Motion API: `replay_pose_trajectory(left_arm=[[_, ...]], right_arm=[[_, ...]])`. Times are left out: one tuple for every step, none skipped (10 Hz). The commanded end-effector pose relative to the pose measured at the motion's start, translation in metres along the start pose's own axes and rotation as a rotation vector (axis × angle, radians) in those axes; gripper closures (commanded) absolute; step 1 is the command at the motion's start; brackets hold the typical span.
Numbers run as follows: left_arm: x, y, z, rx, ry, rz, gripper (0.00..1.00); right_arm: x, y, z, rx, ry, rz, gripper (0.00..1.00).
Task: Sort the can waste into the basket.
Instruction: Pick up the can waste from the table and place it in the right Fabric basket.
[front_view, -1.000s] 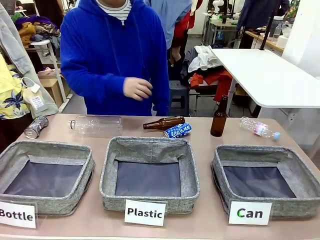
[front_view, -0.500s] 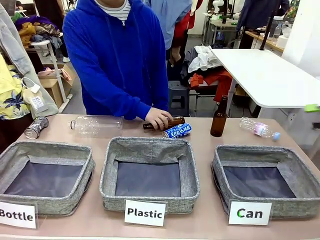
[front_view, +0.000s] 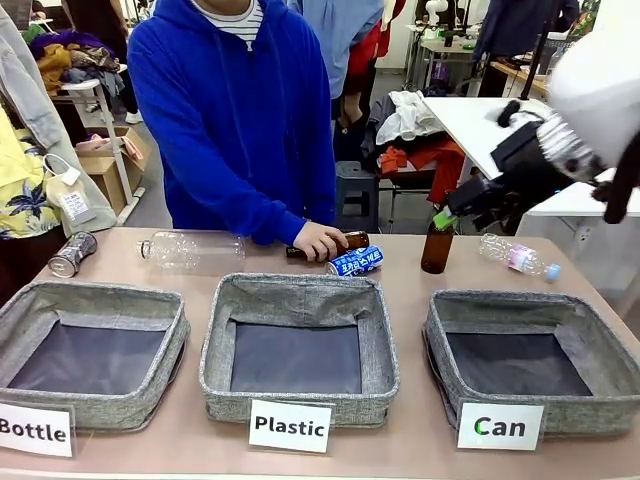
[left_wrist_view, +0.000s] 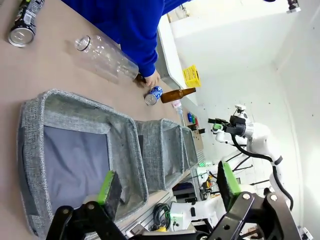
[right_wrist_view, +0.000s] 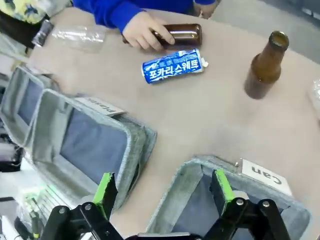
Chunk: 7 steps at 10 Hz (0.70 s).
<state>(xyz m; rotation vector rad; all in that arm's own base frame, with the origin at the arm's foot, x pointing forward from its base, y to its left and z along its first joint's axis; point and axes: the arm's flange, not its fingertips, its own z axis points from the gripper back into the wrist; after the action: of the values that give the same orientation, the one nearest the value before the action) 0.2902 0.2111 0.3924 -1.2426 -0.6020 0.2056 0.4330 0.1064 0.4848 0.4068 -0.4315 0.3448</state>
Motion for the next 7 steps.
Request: replay_pose_trajectory(left_arm=[[0.001,0.000,0.001,-0.022,-0.011,-0.026,0.00],[0.001,0.000,0.001,-0.022,-0.011,-0.026,0.00],[0.001,0.000,0.001,-0.022,-0.011,-0.026,0.00],[0.001,0.000,0.001,-0.022,-0.011,-0.026,0.00],[0.001,0.000,0.001,-0.022,-0.011,-0.026,0.00],[0.001,0.000,0.001,-0.022,-0.011,-0.026,0.00],[0.001,0.000,0.001,-0.022,-0.011,-0.026,0.00]], right_arm=[[-0.019,-0.031,0.053,0.058,-0.083,-0.039,0.00],[-0.053,-0.058,0.094,0.118,-0.139,-0.058,0.00],[-0.088,-0.078,0.120,0.164,-0.152,-0.036,0.00],[-0.121,-0.095,0.134,0.168,-0.168,-0.060,0.00],[-0.147,-0.112,0.142,0.157,-0.182,-0.095,0.00],[-0.165,-0.122,0.143,0.175,-0.221,-0.148,0.00],[-0.170,-0.129,0.140,0.182,-0.247,-0.170,0.00]])
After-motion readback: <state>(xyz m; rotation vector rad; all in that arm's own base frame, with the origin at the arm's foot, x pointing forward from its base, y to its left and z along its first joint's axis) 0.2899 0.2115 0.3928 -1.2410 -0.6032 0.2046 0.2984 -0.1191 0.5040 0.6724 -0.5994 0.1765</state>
